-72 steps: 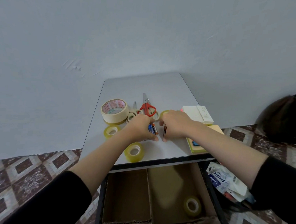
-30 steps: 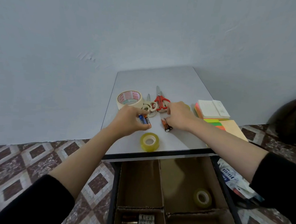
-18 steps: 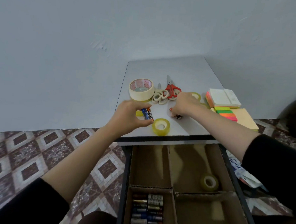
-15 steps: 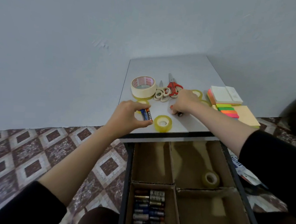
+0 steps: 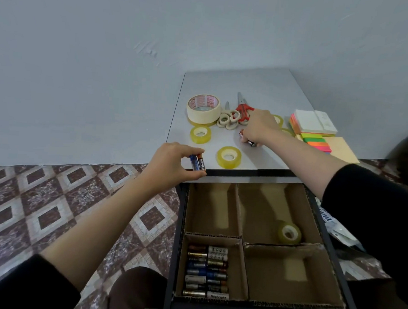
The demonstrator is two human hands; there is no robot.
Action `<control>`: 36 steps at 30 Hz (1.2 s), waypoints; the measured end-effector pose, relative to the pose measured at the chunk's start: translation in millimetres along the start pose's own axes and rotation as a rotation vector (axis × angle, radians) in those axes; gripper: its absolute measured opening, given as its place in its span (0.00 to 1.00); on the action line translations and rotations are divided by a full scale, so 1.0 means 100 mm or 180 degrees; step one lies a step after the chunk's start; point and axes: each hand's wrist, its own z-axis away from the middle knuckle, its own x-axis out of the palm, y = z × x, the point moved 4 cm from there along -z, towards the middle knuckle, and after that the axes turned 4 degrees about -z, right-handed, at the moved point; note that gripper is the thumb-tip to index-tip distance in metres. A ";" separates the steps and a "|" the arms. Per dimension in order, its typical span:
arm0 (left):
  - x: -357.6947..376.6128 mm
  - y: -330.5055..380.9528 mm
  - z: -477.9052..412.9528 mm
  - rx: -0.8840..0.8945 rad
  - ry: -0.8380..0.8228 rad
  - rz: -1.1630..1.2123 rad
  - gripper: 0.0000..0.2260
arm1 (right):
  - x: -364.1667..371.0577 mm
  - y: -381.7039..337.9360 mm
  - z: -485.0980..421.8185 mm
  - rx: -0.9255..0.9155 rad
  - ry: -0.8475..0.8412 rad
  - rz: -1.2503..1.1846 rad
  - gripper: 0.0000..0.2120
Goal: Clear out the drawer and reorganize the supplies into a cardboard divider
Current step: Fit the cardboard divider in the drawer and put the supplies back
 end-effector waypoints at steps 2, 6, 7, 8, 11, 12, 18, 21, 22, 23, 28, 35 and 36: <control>0.02 0.00 0.04 -0.0002 -0.0015 0.0036 0.23 | 0.00 0.00 0.02 -0.0051 0.0066 0.0031 0.09; 0.04 0.05 0.16 0.0079 -0.0036 0.0158 0.23 | -0.07 0.03 0.10 -0.0086 0.0206 -0.0079 0.17; 0.06 0.06 0.20 0.0095 -0.0064 0.0174 0.23 | -0.11 0.03 0.16 -0.0148 0.0221 -0.0204 0.18; 0.09 0.06 0.24 0.0098 -0.0100 0.0174 0.23 | -0.14 0.01 0.23 -0.0250 0.0233 -0.0353 0.19; 0.18 0.09 0.39 0.0093 -0.0253 0.0127 0.24 | -0.20 -0.05 0.63 -0.0576 -0.0005 -0.0968 0.13; 0.22 0.11 0.44 0.0115 -0.0327 0.0129 0.24 | -0.18 -0.07 0.79 -0.0652 -0.0229 -0.1218 0.11; 0.68 0.20 0.84 0.0328 -0.1301 0.0043 0.23 | 0.50 0.12 1.51 -0.0787 -0.1606 -0.1204 0.03; 1.00 0.12 1.04 0.0351 -0.1974 -0.0081 0.23 | 0.96 0.34 1.63 -0.0618 -0.1991 -0.1050 0.02; 1.09 0.10 1.08 0.0390 -0.2128 -0.0144 0.24 | 1.05 0.39 1.64 -0.0584 -0.2016 -0.0999 0.03; 1.17 0.08 1.10 0.0435 -0.2256 -0.0241 0.24 | 1.13 0.42 1.63 -0.0566 -0.2018 -0.0948 0.05; 1.52 0.15 1.10 0.0954 -0.2572 -0.0791 0.19 | 1.21 0.43 1.56 -0.0701 -0.1955 -0.0959 0.07; 1.75 0.08 1.09 0.1356 -0.2970 -0.0683 0.11 | 1.26 0.48 1.48 -0.0841 -0.2120 -0.1075 0.08; 1.74 0.06 1.09 0.1353 -0.3030 -0.0599 0.13 | 1.27 0.49 1.48 -0.0847 -0.2124 -0.1095 0.08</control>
